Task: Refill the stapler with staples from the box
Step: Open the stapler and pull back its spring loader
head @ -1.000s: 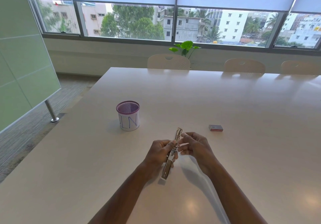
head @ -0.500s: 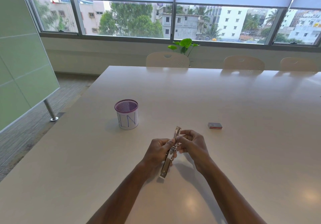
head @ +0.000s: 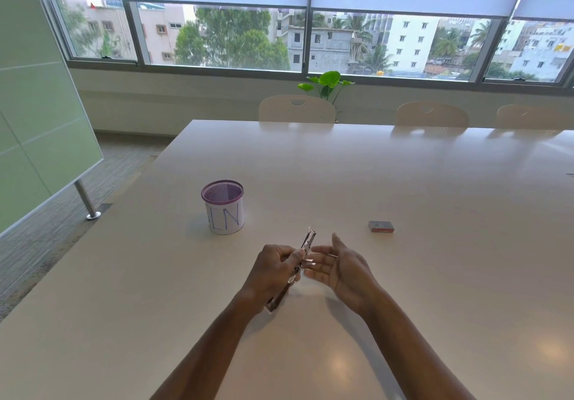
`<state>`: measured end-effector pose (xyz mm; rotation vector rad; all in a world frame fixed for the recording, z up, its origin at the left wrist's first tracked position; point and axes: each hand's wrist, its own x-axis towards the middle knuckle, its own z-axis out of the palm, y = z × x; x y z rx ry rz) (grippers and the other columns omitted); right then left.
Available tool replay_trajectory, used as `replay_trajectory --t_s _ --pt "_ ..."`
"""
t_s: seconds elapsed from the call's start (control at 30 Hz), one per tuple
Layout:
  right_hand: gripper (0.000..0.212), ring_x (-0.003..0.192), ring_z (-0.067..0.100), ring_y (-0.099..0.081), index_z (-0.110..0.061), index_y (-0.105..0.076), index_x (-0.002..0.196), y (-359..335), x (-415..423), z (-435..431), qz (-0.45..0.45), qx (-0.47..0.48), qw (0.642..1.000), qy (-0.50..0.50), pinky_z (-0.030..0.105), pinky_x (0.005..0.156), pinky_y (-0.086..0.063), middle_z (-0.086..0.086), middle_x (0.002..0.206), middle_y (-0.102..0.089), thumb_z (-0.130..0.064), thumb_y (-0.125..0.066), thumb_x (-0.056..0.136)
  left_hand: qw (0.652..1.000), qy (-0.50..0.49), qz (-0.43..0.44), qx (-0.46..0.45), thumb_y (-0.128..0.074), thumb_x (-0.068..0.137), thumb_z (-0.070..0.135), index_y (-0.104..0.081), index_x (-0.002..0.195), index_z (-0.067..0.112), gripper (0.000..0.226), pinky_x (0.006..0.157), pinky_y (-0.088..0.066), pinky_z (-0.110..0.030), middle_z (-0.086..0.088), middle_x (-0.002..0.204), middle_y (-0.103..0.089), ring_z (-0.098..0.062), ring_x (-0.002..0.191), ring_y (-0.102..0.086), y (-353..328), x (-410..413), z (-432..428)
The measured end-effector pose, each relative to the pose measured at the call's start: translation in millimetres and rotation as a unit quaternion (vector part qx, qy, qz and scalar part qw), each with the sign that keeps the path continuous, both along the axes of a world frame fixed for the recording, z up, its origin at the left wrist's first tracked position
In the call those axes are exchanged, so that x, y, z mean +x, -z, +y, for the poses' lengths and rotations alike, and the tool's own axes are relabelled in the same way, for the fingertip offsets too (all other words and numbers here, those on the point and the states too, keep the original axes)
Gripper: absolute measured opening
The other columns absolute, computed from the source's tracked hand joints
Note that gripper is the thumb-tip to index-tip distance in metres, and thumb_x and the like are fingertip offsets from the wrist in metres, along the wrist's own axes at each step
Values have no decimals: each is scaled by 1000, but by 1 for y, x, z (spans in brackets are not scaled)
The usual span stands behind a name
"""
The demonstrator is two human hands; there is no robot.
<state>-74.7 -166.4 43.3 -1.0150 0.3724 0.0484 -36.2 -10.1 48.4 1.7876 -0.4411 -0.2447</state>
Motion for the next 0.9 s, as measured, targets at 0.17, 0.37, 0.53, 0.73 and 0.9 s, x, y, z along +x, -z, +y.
replay_trajectory --t_s 0.17,0.37,0.53,0.73,0.9 --pt "59 76 34 -74 13 -57 107 3 0 8 1 103 994 -25 36 63 -61 28 87 -72 -40 -32 104 923 -50 -257 282 -49 96 33 -68 83 12 31 62 -51 -38 -13 80 -72 -32 73 -66 -4 -8 3" --pt "61 72 28 -73 8 -59 103 9 4 14 16 106 994 -27 36 63 -61 21 82 -73 -46 -32 103 853 -48 -353 383 -44 100 31 -68 92 10 32 61 -42 -33 -12 92 -72 -30 84 -67 -13 -21 -2" --pt "64 69 27 -69 7 -62 98 12 4 14 3 121 992 -38 36 64 -61 20 84 -69 -49 -32 101 836 -36 -375 400 -41 101 32 -66 101 12 32 69 -49 -35 -7 97 -68 -26 91 -64 -15 -26 -2" --pt "67 68 26 -72 8 -63 101 11 4 14 1 134 991 -30 35 62 -61 20 81 -71 -51 -32 101 835 -53 -393 381 -40 101 33 -65 100 15 31 68 -49 -32 -4 94 -66 -22 88 -62 -17 -28 -2" --pt "74 74 26 -74 11 -60 108 6 1 14 -8 126 991 -40 35 67 -62 20 83 -74 -55 -27 100 822 -77 -425 372 -48 99 31 -67 97 15 25 57 -45 -25 -1 85 -68 -18 81 -62 -21 -29 -3"
